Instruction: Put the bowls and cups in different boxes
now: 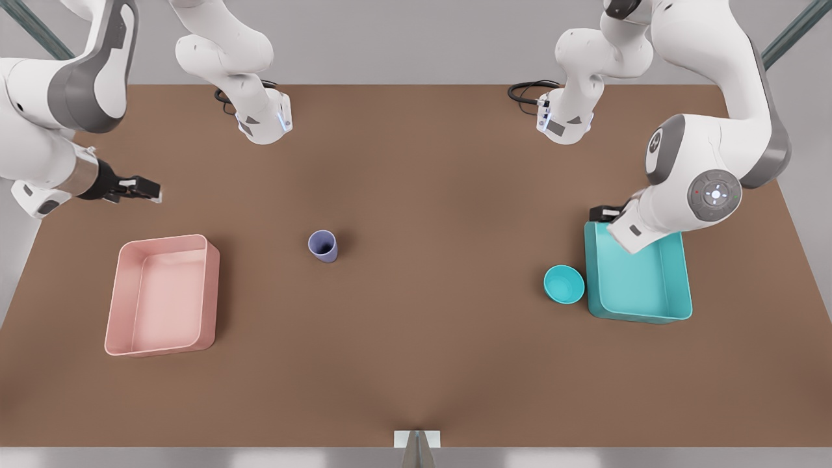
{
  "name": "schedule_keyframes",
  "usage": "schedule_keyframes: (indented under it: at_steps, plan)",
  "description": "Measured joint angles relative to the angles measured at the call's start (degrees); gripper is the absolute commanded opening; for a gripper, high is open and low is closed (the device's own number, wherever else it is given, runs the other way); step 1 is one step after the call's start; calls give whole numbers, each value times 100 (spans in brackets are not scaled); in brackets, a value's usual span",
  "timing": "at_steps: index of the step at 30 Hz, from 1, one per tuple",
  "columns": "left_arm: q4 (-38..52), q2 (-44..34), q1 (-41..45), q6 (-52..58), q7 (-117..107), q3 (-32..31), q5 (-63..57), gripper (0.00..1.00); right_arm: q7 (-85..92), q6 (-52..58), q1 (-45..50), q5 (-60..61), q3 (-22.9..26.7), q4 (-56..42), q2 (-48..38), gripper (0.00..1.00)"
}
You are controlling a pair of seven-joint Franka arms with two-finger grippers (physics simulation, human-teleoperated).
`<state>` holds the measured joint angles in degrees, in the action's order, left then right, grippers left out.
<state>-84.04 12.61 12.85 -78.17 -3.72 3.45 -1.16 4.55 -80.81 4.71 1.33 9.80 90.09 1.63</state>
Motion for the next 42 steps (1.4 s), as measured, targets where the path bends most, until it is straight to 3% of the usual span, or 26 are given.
schedule_keyframes:
  at_steps: [4, 6, 8, 10, 13, 20, 24, 27, 28, 31, 35, 42]
  plan:
    - [-246, 118, 143, -242, -34, -4, -27, 100, 30, -131, -46, 62, -21, -15, 143, 100]
    - [-382, 780, 781, -685, -52, -17, -236, 100, 69, -285, 63, 182, -38, -33, 559, 100]
    - [-207, 1693, 1071, -1269, -65, -30, -447, 100, 42, -558, 789, 221, -52, -32, 969, 100]
    - [-294, 2136, 1108, -1909, -71, -37, -566, 100, -93, -930, 1531, 253, -68, -15, 1345, 100]
    - [-854, 2303, 1021, -2824, -46, -38, -654, 100, -441, -1566, 2074, 272, -70, 208, 1634, 100]
    - [-1701, 2281, 909, -3800, -10, -15, -718, 100, -1318, -3606, 2429, 298, -72, 2125, 1157, 100]
    - [-1728, 2395, 886, -4060, -1, -5, -843, 64, -1699, -4585, 2448, 400, -105, 2903, 949, 100]
    - [-1711, 2423, 886, -4194, 6, -1, -1016, 59, -1934, -4990, 2494, 469, -202, 3170, 926, 100]
    - [-1709, 2425, 888, -4225, 2, 7, -1066, 47, -2005, -5085, 2491, 487, -275, 3226, 928, 100]
    - [-1700, 2406, 944, -4271, -77, 13, -1175, 21, -2187, -5282, 2528, 517, -393, 3466, 886, 100]
    - [-1620, 2148, 993, -4184, -185, 18, -1224, 21, -2380, -5446, 2505, 533, -432, 3707, 829, 100]
    - [-1533, 461, 573, -2809, -489, 220, -1238, 21, -2629, -5686, 2480, 542, -427, 3795, 1173, 100]
